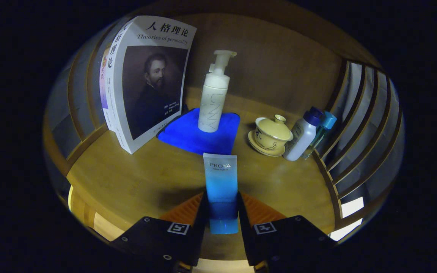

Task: Pull open the drawer, take out the items inside it, and place them on the countertop above the cabinet.

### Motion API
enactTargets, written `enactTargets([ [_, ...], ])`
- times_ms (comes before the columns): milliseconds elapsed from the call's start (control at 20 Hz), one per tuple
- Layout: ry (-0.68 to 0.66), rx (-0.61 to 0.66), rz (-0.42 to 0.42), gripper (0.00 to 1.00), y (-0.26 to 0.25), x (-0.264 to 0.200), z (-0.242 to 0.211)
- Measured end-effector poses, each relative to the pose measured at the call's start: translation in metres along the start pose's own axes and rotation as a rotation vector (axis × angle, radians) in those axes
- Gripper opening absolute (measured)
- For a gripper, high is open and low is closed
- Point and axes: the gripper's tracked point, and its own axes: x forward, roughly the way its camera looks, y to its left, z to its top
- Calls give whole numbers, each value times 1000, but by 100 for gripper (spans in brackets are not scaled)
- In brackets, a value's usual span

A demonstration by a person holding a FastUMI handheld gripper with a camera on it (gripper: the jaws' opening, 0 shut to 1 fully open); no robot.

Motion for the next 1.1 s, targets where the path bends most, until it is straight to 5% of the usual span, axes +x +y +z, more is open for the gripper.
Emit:
enactTargets([
  [150, -31, -3, 8, 56, 2, -8, 3],
  [300, -122, 98, 65, 86, 13, -33, 24],
  [400, -182, 142, 78, 95, 11, -59, 39],
  [700, -389, 215, 6, 95, -9, -161, 59],
  [950, -568, 164, -61, 95, -5, -248, 35],
  [1100, -678, 172, -22, 95, 26, -290, 11],
])
